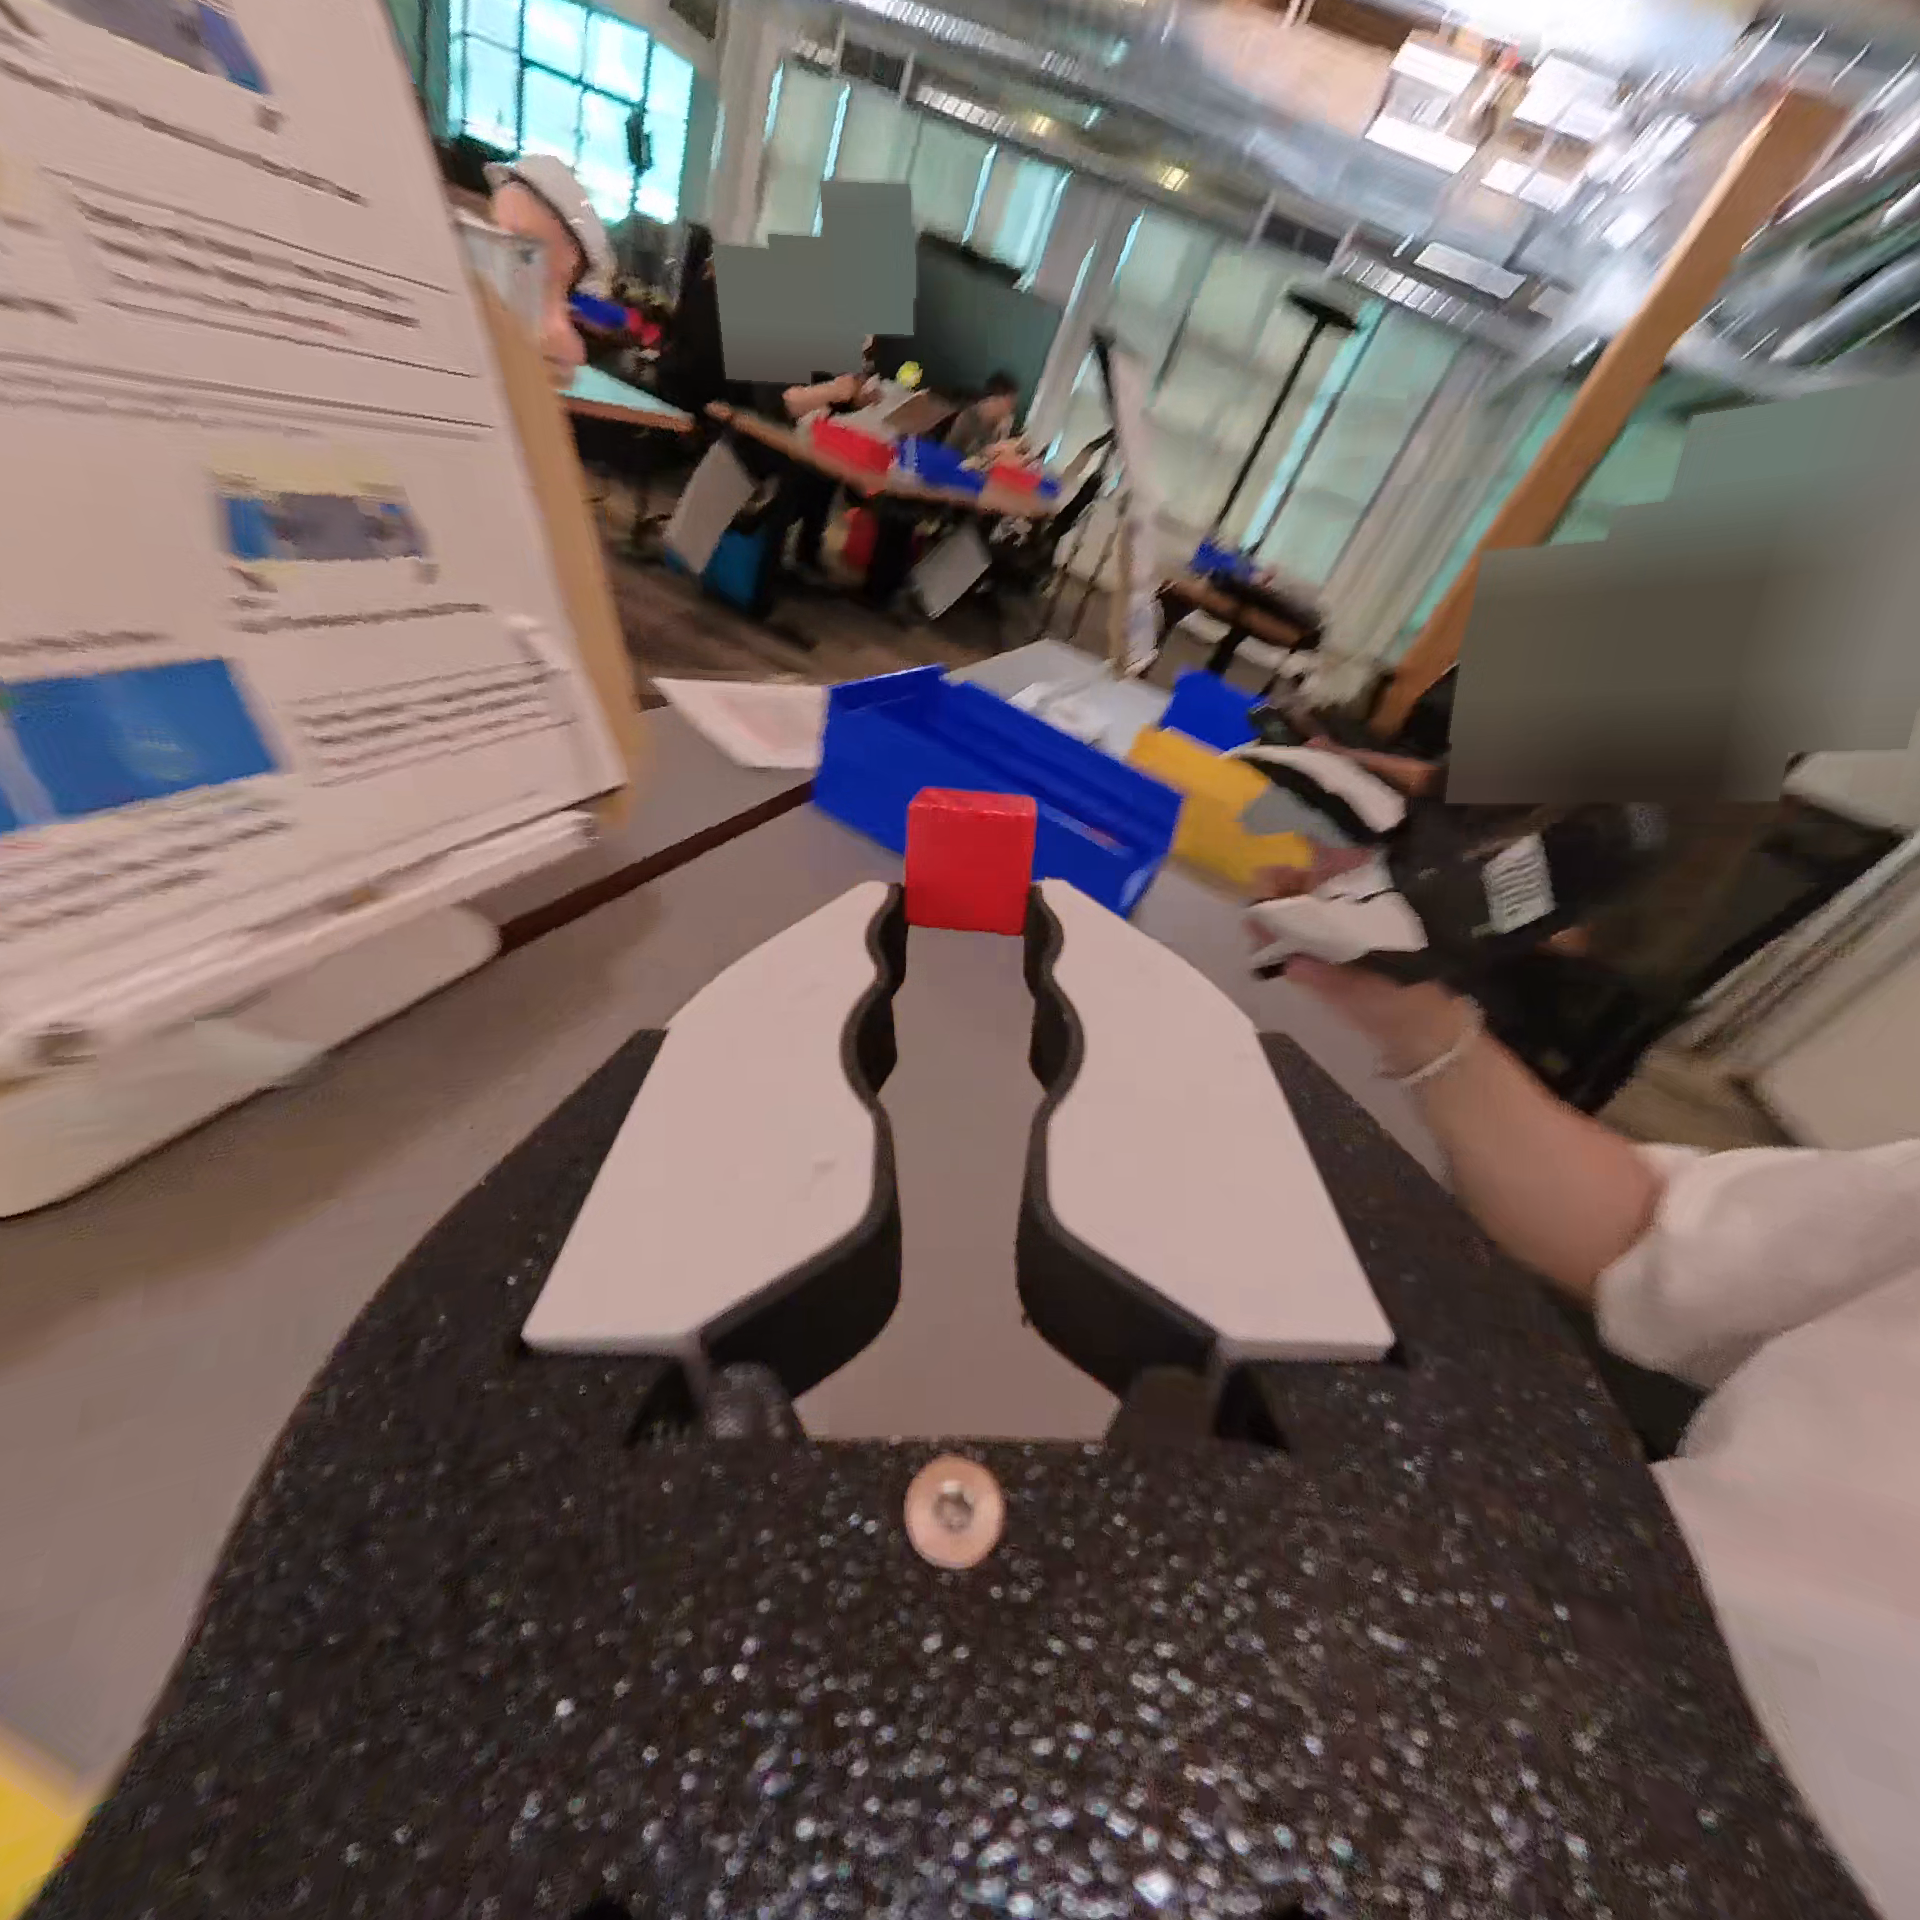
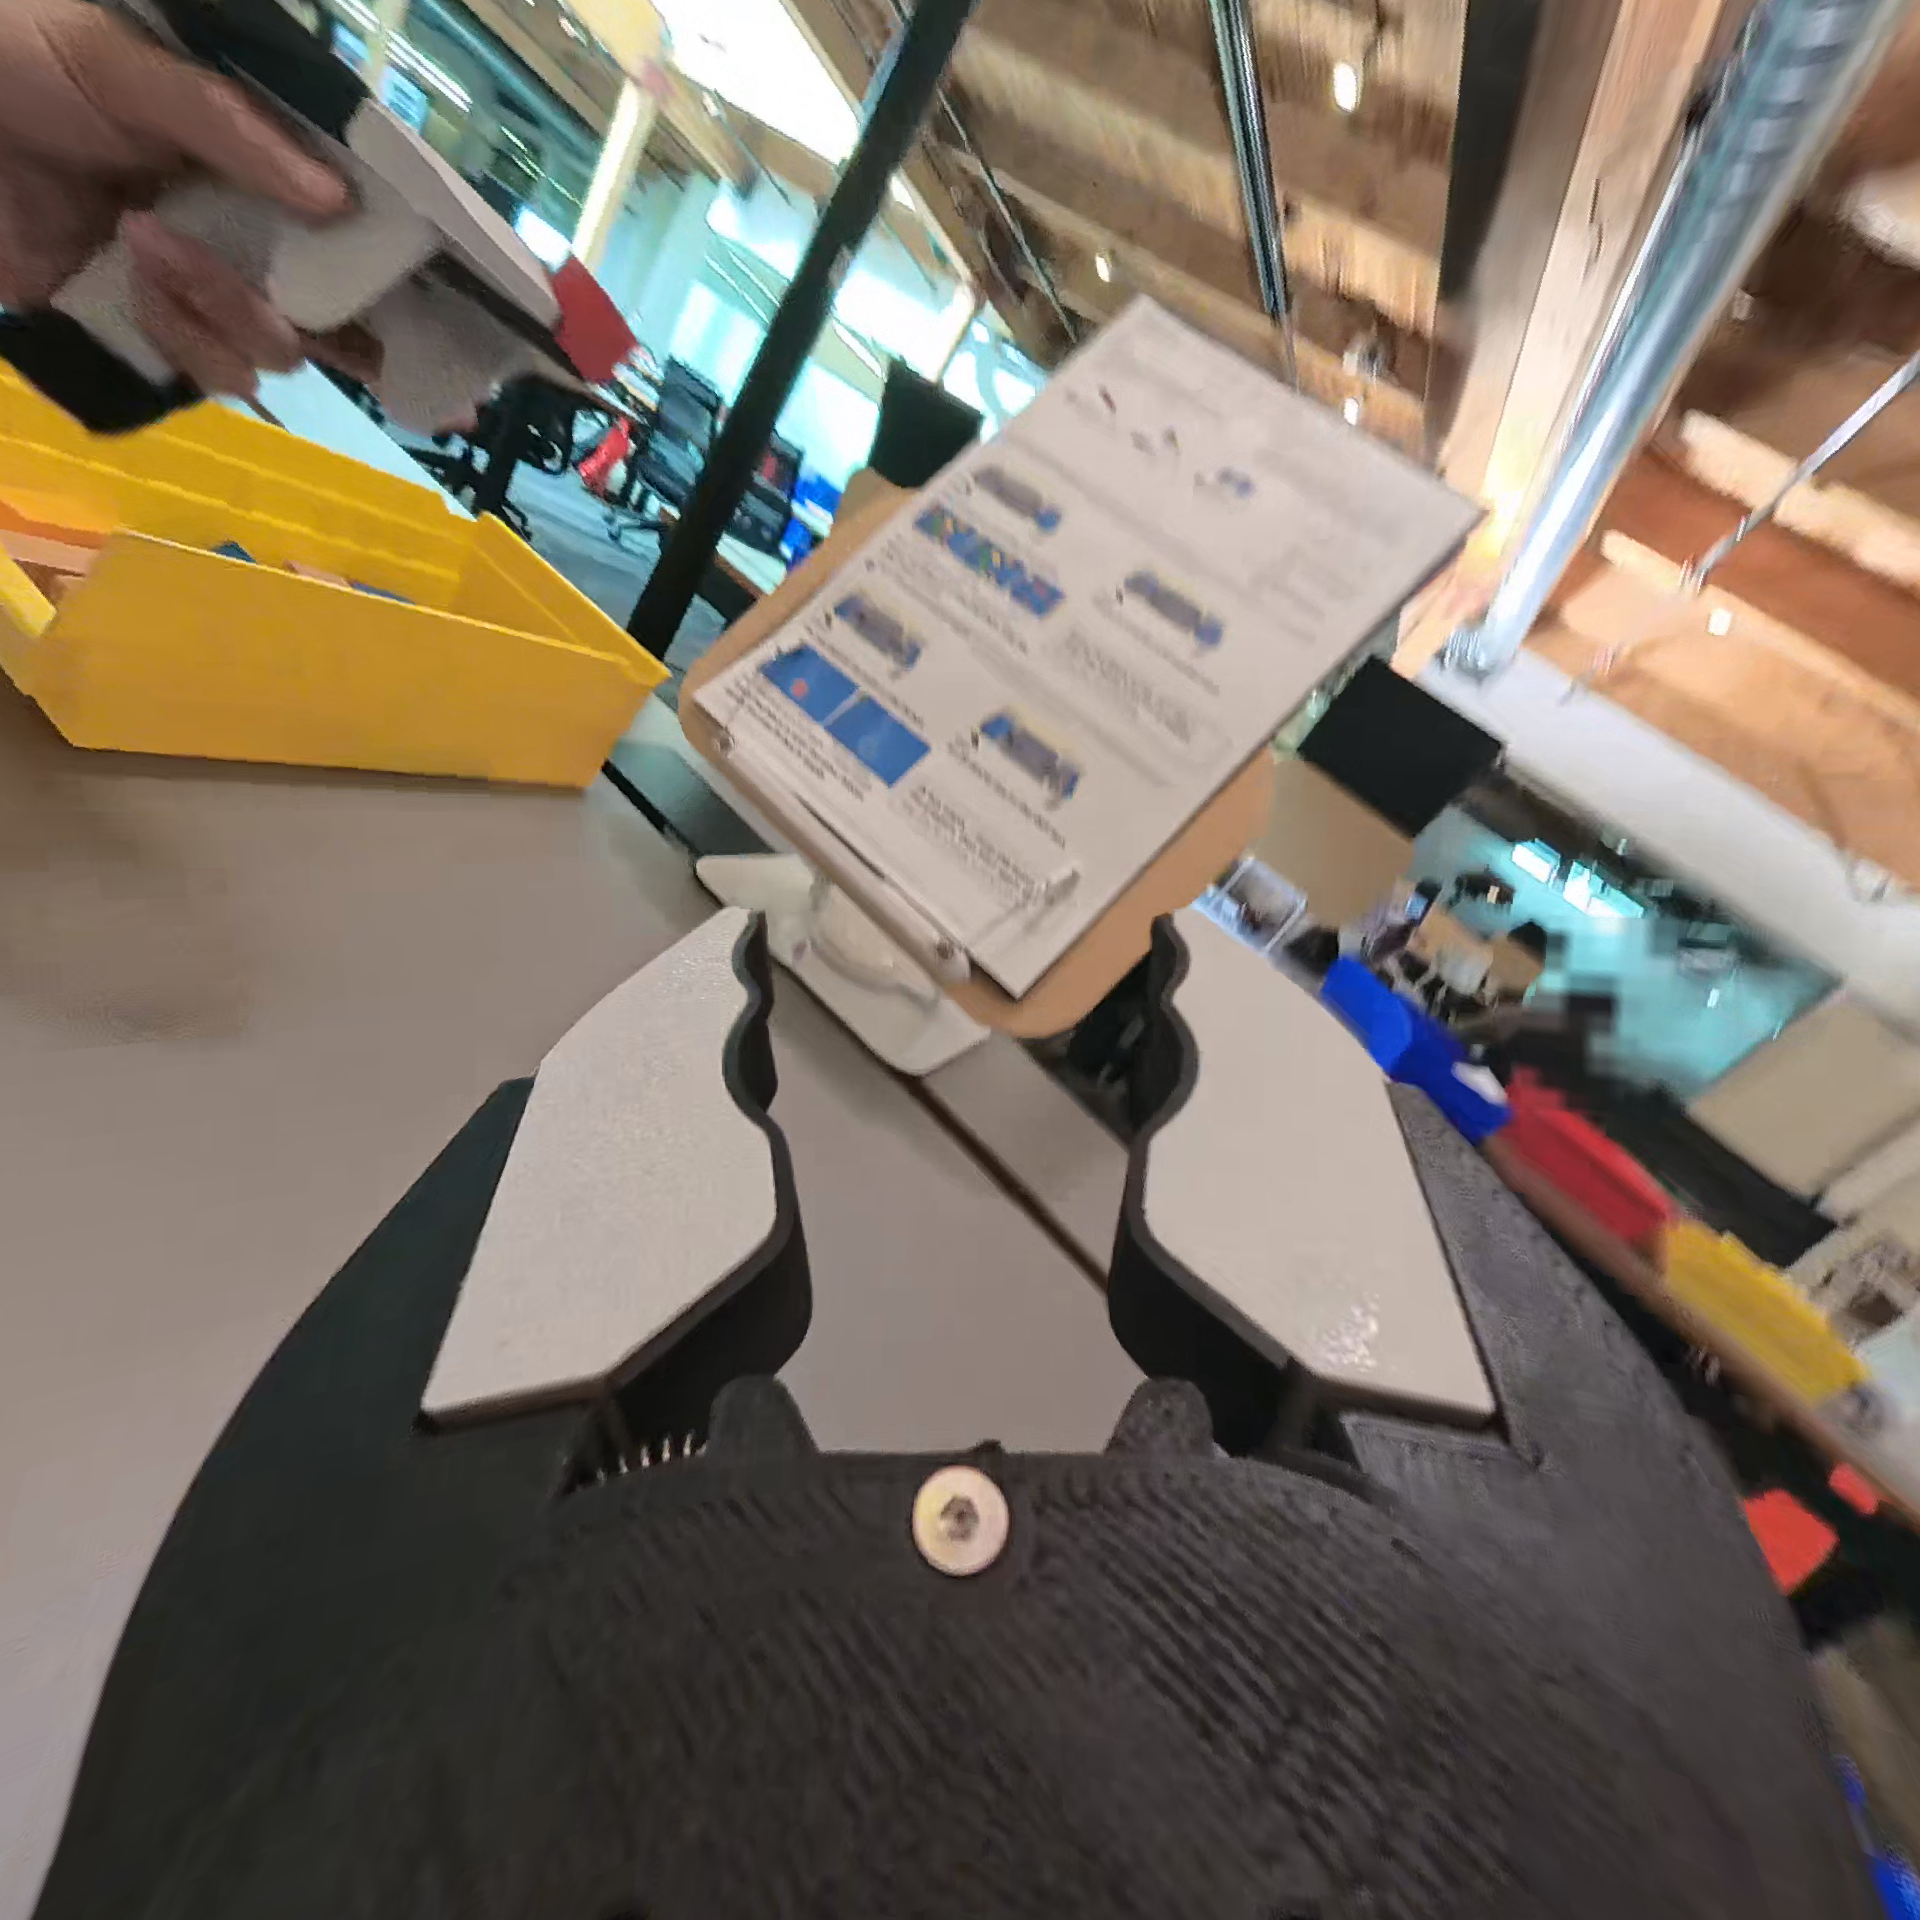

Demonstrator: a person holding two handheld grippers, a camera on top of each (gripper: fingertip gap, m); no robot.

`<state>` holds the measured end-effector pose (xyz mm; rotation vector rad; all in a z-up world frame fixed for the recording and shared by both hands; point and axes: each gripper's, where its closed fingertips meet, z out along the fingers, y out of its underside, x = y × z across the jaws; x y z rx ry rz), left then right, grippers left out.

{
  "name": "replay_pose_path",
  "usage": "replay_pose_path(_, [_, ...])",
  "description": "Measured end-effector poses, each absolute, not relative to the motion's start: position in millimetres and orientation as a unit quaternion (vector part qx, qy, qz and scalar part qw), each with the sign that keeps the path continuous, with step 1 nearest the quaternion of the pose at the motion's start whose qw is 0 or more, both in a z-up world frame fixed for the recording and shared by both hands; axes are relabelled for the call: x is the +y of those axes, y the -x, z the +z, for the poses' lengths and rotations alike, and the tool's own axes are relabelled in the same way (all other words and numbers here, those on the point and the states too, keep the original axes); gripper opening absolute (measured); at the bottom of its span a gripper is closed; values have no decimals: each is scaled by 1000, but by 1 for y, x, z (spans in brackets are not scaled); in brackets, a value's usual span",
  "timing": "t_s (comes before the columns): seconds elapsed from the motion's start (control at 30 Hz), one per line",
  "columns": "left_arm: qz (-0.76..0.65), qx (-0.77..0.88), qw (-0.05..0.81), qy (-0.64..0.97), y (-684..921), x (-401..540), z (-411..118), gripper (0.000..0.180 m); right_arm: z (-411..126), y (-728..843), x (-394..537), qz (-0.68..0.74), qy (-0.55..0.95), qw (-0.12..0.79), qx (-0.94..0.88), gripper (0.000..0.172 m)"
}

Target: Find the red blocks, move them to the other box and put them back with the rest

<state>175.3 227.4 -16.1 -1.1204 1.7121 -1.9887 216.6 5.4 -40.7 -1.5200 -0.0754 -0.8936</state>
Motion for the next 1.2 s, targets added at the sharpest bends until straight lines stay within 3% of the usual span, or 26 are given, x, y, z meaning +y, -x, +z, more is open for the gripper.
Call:
replay_pose_path(0.23, [-768, 512, -47, 382, -180, 118, -40, 21, -20, -193, 43, -454, 616, 619, -178, 60])
replay_pose_path(0.43, [-763, 499, -126, 390, -178, 67, -62, 21, -40, -180, 47, -403, 633, 622, -225, 54])
replay_pose_path(0.8, [-739, 511, -195, 394, -174, 22, -81, 21, -70, -176, 32, -325, 675, 609, -261, 45])
replay_pose_path(0.9, [-730, 518, -207, 394, -174, 11, -86, 21, -77, -176, 26, -318, 680, 607, -262, 23])
replay_pose_path(1.03, [-738, 501, -215, 397, -177, 2, -88, 21, -79, -182, 13, -295, 690, 620, -229, 22])
replay_pose_path(1.2, [-724, 508, -138, 445, -195, 9, -107, 37, -68, -257, -50, -361, 724, 586, -53, 22])
